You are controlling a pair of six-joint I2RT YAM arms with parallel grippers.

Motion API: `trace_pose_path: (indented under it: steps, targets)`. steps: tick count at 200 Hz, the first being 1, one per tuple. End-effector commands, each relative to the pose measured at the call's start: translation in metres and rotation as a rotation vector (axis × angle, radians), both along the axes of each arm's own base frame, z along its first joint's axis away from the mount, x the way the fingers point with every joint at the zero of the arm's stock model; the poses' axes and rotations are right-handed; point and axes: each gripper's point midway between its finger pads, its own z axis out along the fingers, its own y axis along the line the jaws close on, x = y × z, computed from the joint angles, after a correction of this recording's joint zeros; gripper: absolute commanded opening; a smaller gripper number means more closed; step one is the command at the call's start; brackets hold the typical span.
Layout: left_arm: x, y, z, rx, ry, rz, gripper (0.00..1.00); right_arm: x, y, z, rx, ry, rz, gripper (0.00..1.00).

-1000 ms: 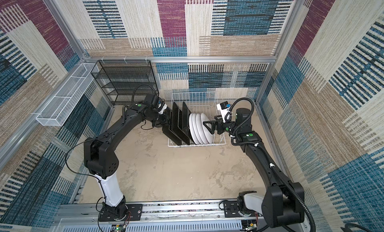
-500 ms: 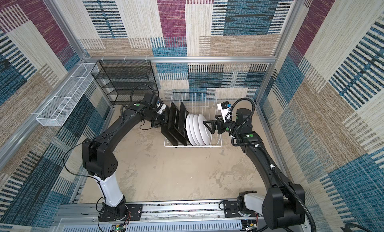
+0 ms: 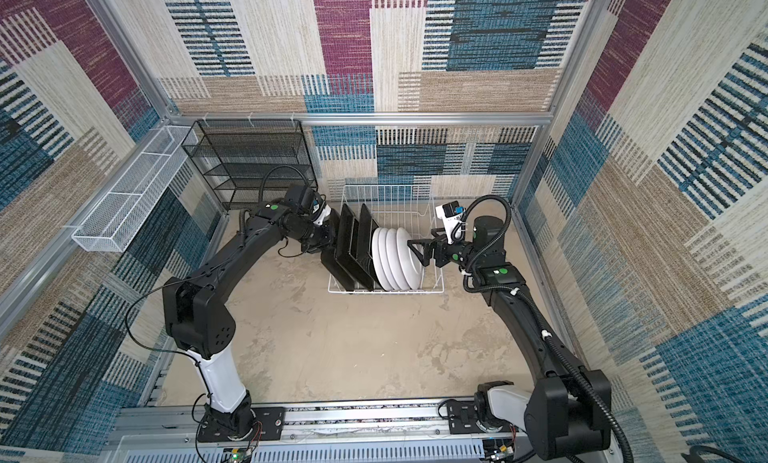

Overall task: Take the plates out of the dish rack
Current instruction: 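Grip the outermost black square plate edge with the left gripper, then lift the black plate up out of the rack with the left gripper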

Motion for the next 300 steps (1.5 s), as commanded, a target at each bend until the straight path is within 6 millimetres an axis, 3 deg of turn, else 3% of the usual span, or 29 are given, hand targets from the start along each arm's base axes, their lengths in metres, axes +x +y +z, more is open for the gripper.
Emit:
trace_pose_path:
  steps: [1,179,300]
  targets:
    - [0.0,-0.003,0.019,-0.037,-0.037,-0.013,0.0,0.002,0.001,0.007,0.015,-0.023,-0.003,1.0]
    - [-0.009,0.006,0.078,-0.054,-0.167,-0.001,0.0,0.003,0.001,0.022,0.046,-0.035,-0.011,1.0]
    - [-0.021,0.04,0.119,0.058,-0.277,0.032,0.0,0.0,0.003,0.035,0.075,-0.042,-0.001,1.0]
